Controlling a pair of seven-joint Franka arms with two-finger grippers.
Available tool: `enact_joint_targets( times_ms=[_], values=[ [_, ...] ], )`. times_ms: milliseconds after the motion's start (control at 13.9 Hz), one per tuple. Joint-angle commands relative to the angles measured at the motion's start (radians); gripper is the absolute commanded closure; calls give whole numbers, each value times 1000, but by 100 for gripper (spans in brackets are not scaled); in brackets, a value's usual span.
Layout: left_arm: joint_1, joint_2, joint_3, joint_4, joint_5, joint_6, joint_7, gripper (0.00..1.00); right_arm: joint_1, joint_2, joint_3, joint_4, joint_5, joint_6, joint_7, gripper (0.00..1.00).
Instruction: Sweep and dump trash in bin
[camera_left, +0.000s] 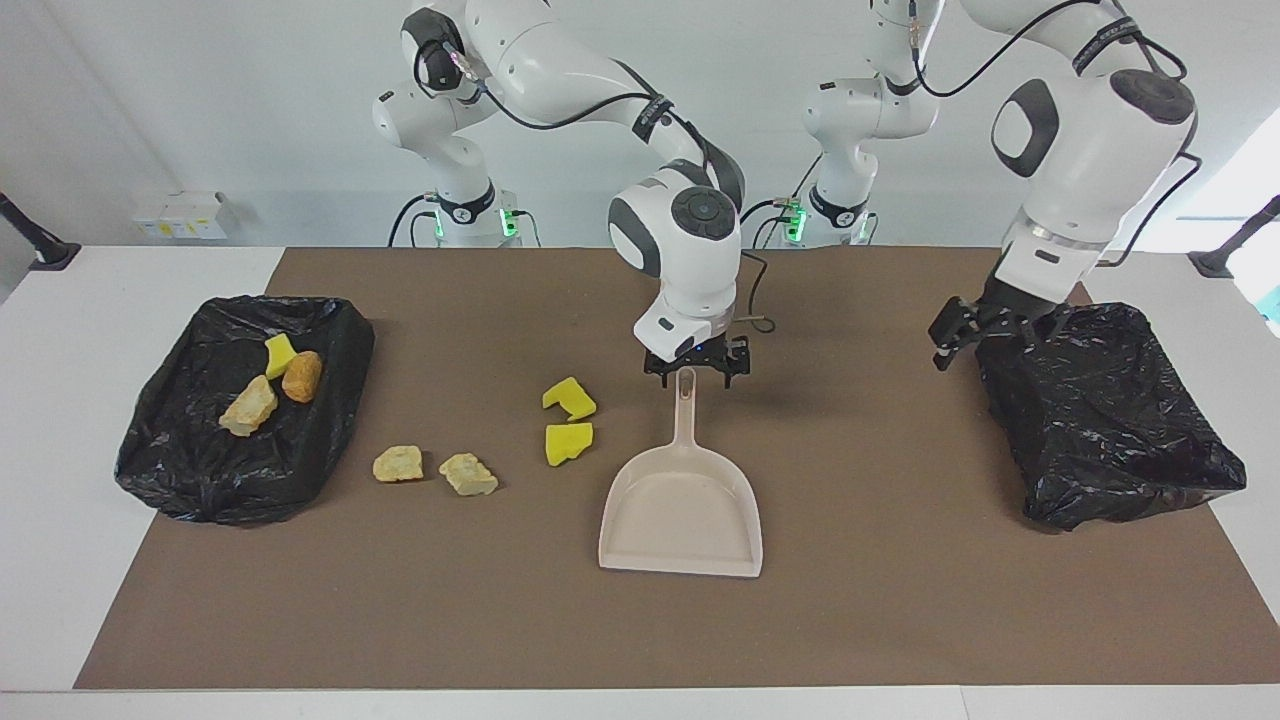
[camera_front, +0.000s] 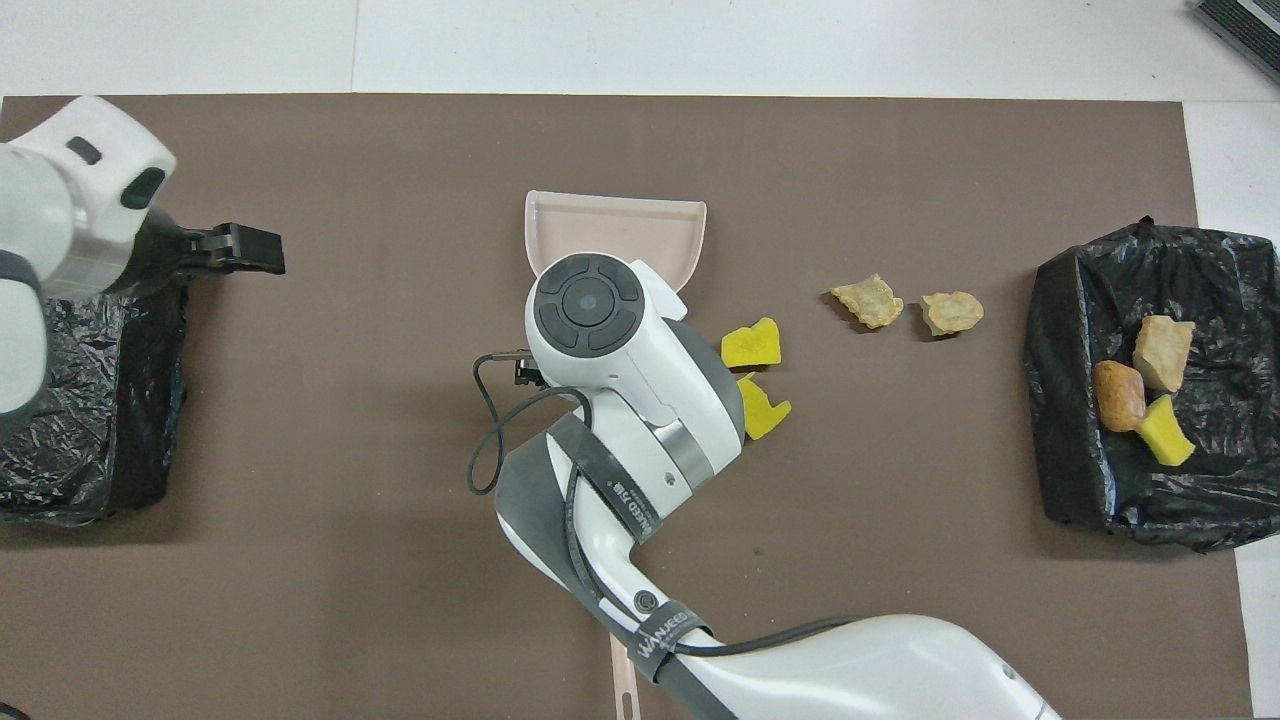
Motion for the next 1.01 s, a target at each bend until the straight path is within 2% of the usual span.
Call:
enact_joint_targets(
  times_ms=[0,144,360,504,720,936],
  values=[
    [-73,62,12,40,-3,41,-16,0,48,-138,-2,-182,12,17,14,0],
    [-118,98,12,55,-21,66,-40,0,68,-236,-1,-295,13,32,66,0],
    [-254,249,14,115,-17,181,-219,0,126,-378,-1,-524,18,146,161,0],
    [-307,272,14,112,-17,215,-220,0,161,-440,1,-636,21,204,238,0],
    [-386,292,14,102,-9,219,-221,0,197,-501,1,-739,27,211,252,0],
    [-429,284,14,45,-8,210,-204,0,229,-509,2,-814,72,252,283,0]
  ],
)
